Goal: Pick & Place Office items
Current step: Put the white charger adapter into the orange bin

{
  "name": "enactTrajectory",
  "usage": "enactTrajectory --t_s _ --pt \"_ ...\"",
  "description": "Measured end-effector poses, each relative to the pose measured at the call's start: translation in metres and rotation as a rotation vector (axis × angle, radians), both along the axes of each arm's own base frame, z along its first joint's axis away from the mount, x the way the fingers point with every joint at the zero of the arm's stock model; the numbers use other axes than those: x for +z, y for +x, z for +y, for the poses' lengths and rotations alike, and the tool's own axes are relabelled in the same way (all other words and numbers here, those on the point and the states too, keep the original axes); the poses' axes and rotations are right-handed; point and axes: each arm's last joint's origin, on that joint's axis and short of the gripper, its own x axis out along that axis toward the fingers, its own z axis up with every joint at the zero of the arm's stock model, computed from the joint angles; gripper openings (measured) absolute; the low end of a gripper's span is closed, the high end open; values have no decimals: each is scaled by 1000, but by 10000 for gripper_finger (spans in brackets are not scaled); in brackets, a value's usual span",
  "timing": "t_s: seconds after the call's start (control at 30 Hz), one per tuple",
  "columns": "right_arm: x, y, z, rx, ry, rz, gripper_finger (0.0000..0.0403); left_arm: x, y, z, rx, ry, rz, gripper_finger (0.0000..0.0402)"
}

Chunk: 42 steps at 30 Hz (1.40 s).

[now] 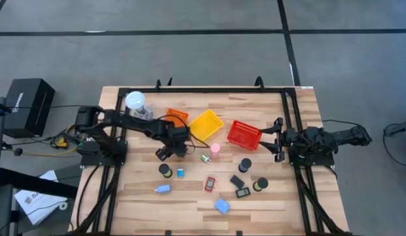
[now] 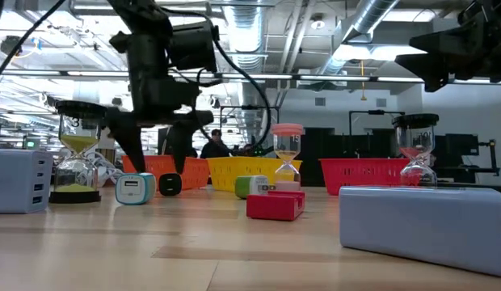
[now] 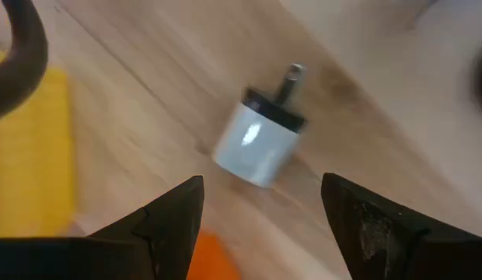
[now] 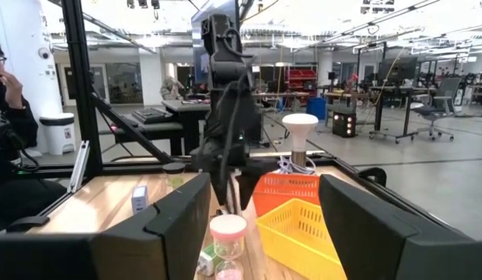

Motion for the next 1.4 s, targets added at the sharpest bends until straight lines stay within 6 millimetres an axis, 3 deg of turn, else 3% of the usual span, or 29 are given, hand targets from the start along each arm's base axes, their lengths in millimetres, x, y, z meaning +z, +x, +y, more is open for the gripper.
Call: enactTrajectory --t_s 0.13,0.37,0.73,1.4 --pt "-2 0 0 -1 -3 16 232 2 0 -5 -42 123 5 255" --pt "-5 1 0 0 -11 55 232 9 -1 -19 -176 52 -27 253" --pt "-6 1 0 0 -11 61 232 -4 11 -19 -177 56 -63 251" --pt "-7 1 0 0 -13 69 232 -18 0 -19 -166 49 -25 215"
